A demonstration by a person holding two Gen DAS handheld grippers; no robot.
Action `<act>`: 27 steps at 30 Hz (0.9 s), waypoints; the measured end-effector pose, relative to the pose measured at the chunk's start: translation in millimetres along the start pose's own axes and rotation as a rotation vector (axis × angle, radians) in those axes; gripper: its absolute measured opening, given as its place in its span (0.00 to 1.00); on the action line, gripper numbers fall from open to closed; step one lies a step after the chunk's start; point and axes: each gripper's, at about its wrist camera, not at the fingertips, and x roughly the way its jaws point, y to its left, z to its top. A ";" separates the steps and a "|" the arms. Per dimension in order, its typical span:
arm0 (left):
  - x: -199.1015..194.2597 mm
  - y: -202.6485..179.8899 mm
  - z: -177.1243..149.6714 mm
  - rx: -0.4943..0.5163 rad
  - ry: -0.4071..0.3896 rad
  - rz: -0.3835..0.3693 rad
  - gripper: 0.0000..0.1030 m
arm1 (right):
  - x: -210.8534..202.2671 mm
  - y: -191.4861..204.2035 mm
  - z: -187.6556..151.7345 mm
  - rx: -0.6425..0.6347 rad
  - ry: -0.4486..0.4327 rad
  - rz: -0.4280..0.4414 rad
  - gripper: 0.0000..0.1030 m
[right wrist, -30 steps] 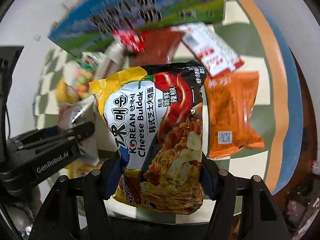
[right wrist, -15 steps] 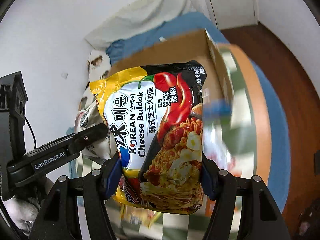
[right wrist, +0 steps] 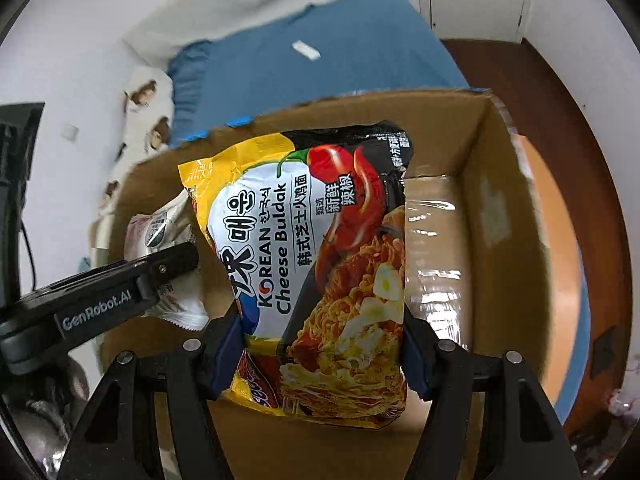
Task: Organize snacks
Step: 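Carry both packets into the cardboard box and open both grippers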
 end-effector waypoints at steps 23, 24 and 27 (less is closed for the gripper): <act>-17.9 -9.0 -14.3 0.030 -0.078 0.061 0.93 | 21.0 -0.4 3.2 -0.036 0.065 -0.051 0.96; -25.5 -8.9 -20.2 0.029 -0.095 0.061 0.93 | 11.1 -2.5 -3.7 -0.040 0.055 -0.051 0.96; -44.4 -7.2 -32.3 0.020 -0.133 0.049 0.93 | -11.3 2.1 -17.0 -0.049 0.016 -0.054 0.96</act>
